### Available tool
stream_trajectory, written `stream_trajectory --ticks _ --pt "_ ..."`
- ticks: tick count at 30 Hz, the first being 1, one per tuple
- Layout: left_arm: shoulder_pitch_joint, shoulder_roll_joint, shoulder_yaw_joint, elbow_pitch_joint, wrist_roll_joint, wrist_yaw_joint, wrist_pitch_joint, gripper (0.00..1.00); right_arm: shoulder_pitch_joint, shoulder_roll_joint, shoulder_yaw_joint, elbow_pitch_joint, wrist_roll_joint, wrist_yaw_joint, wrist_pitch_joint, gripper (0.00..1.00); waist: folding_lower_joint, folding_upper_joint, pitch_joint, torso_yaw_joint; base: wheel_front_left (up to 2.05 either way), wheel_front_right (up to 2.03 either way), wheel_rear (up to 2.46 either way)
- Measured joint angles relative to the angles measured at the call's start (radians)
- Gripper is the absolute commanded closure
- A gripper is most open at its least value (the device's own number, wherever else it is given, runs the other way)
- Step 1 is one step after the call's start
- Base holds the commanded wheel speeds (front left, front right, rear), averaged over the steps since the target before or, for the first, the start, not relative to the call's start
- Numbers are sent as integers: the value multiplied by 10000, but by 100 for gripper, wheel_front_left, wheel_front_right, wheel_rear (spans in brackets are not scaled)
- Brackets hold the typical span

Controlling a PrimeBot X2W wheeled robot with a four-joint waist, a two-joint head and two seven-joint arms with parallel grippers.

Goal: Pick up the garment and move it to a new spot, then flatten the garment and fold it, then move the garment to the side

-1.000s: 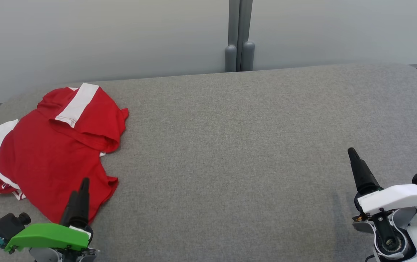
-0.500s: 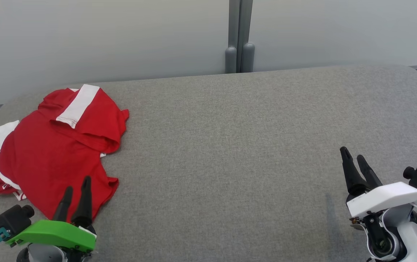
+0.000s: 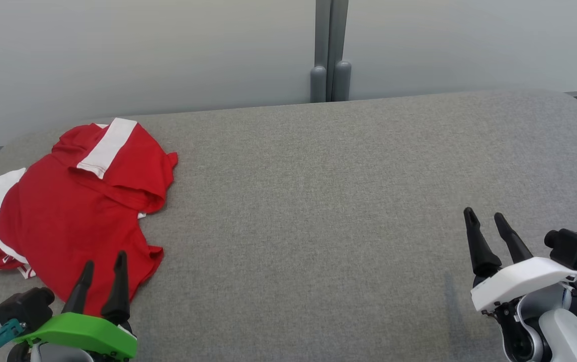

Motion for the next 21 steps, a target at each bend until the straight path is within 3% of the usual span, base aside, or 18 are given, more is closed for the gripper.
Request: stream_trajectory --ticks 21 --pt "526 251 -138 -182 2709 337 -736 0 228 -314 750 -186 -2963 -518 -748 0 0 0 14 -88 0 0 0"
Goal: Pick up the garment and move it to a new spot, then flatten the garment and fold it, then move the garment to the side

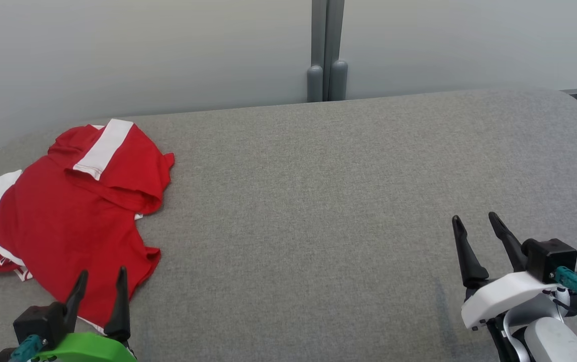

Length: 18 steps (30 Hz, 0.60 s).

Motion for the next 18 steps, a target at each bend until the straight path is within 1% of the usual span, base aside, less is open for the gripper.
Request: stream_trajectory --ticks 6,7,11,18 --pt "132 10 4 -96 731 104 -192 0 176 -33 150 -81 -679 -10 -199 0 0 0 8 -36 0 0 0" --pt "140 12 0 -125 886 119 -224 0 178 -59 182 -90 -802 -82 -205 0 0 0 8 -44 0 0 0" --pt "198 35 -2 -196 1390 132 -322 0 183 -157 291 -144 -1365 -165 -307 0 0 0 11 -82 0 0 0" --pt "303 77 -48 -224 2313 136 -596 0 234 -297 502 -284 -2362 -171 -594 0 0 0 32 -152 0 0 0"
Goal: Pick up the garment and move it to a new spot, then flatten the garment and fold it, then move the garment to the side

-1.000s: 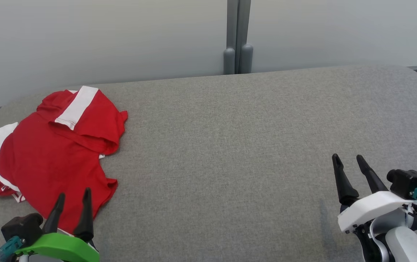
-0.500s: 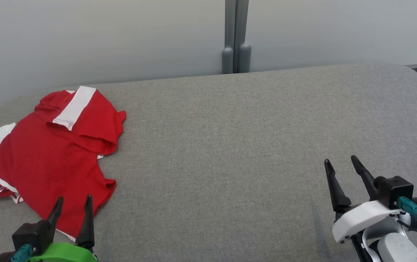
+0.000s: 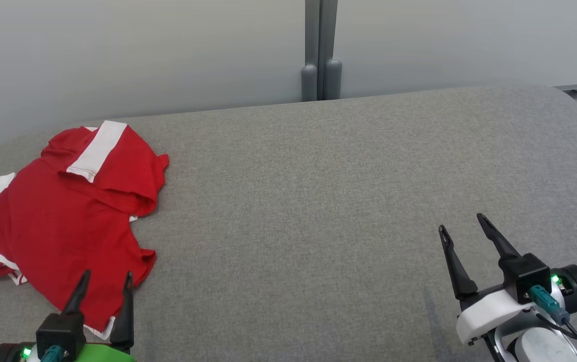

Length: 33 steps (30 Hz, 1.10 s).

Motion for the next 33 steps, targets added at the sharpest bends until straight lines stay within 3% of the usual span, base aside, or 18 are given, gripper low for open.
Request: stream_trajectory --ticks 17,33 --pt "42 -56 215 61 81 -194 -13 0 133 4 -134 -56 -136 65 -17 0 0 0 64 -29 0 0 0" --pt "38 -176 332 328 320 -272 -13 0 148 48 -65 -151 -249 293 -17 0 0 0 -5 1203 0 0 0"
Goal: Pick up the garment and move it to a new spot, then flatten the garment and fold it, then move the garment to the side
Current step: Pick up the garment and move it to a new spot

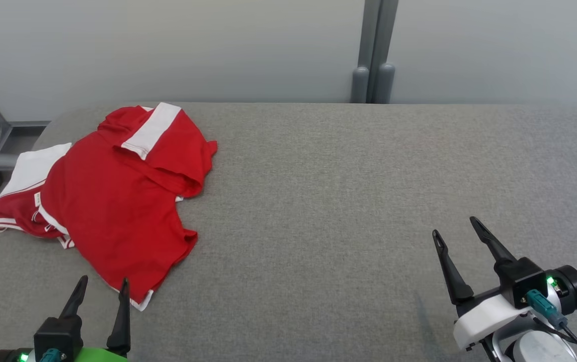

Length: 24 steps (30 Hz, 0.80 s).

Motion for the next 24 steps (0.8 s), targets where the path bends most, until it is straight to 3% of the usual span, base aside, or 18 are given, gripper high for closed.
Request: stream_trajectory --ticks 9,16,19,21,24 --pt "81 -136 430 29 -13 4 0 0 -32 257 433 -6 -253 330 0 0 0 0 -107 836 0 0 0" --pt "311 -418 644 393 -523 -2 0 0 -57 280 610 8 -332 514 0 0 0 0 -39 755 0 0 0" --pt "305 -698 650 742 -922 -54 0 0 -57 265 600 8 -353 518 0 0 0 0 59 661 0 0 0" --pt "217 -1095 909 1193 -1877 -104 59 0 -58 255 596 10 -359 527 0 0 0 0 188 550 0 0 0" --pt "-159 -1172 1005 1553 -2460 -196 328 0 -95 259 596 4 -372 552 0 0 0 0 341 432 0 0 0"
